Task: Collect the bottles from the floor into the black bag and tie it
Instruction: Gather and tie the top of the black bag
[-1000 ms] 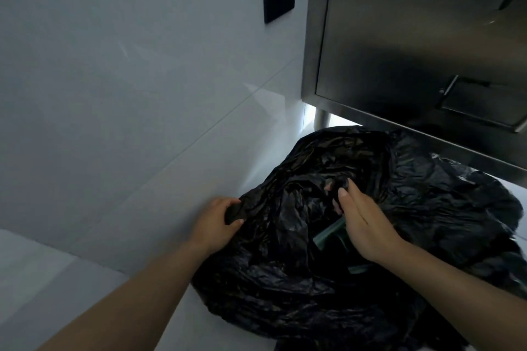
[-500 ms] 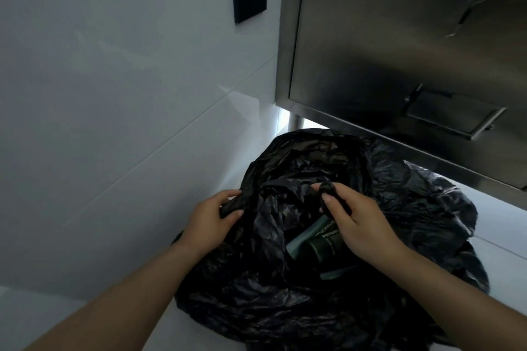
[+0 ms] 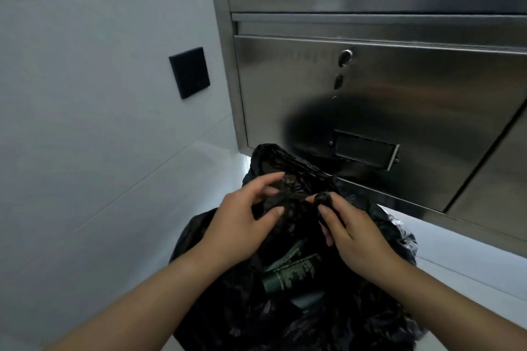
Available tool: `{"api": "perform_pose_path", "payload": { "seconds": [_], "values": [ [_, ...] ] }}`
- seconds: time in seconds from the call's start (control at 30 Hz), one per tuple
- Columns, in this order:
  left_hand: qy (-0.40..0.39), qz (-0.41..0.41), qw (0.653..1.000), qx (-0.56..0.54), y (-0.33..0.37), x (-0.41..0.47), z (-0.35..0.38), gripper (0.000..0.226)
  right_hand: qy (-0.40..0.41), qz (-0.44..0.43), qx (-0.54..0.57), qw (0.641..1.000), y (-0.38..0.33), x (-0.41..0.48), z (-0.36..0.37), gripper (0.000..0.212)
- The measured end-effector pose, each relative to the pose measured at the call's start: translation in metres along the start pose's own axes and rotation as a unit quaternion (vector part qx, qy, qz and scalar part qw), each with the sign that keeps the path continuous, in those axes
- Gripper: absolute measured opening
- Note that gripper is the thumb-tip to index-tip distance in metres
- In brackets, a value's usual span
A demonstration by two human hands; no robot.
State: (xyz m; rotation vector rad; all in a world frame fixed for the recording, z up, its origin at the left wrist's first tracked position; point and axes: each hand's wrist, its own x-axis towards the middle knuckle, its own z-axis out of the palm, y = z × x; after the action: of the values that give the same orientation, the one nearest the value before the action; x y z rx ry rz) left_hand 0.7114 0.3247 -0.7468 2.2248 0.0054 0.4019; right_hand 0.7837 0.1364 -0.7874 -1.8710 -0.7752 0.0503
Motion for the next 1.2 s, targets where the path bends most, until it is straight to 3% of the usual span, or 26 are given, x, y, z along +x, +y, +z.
{"api": "perform_pose_path", "payload": {
  "seconds": [0.3,0.43,0.53,0.63,0.73,0.8,0.97,1.07,1.2],
  "values": [
    [-0.040,-0.033,0.996,-0.072,0.029,-0.014,0.054,0.061,0.001,0.028,0.074,0.997,0.005,-0.021,-0.017,0.016],
    [-0.092,-0.016,0.993,-0.070,0.030,-0.011,0.055,0.068,0.048,0.035,0.029,0.998,0.005,-0.025,-0.022,0.013],
    [-0.100,0.027,0.995,0.004,0.029,-0.005,0.045,0.062,0.080,0.034,0.001,0.996,0.006,-0.023,-0.027,0.011],
    [-0.080,0.081,0.981,0.157,0.024,0.000,0.027,0.050,0.108,0.043,-0.024,0.993,0.009,-0.020,-0.033,0.018],
    [-0.134,0.040,0.949,0.281,0.011,0.002,0.010,0.068,0.119,0.039,-0.043,0.991,0.011,-0.017,-0.036,0.021],
    [-0.166,-0.017,0.956,0.241,0.004,0.003,0.002,0.070,0.123,0.034,-0.054,0.990,0.011,-0.016,-0.037,0.023],
    [-0.147,-0.034,0.984,0.090,-0.003,0.007,0.001,0.022,0.120,0.010,-0.084,0.989,0.010,-0.015,-0.037,0.031],
    [-0.086,-0.069,0.993,-0.043,0.001,0.007,0.005,0.017,0.117,0.010,-0.090,0.989,0.012,-0.017,-0.039,0.030],
    [0.051,-0.117,0.968,-0.215,0.006,0.008,0.016,0.030,0.095,-0.002,-0.101,0.990,0.013,-0.023,-0.040,0.025]
  ]
}}
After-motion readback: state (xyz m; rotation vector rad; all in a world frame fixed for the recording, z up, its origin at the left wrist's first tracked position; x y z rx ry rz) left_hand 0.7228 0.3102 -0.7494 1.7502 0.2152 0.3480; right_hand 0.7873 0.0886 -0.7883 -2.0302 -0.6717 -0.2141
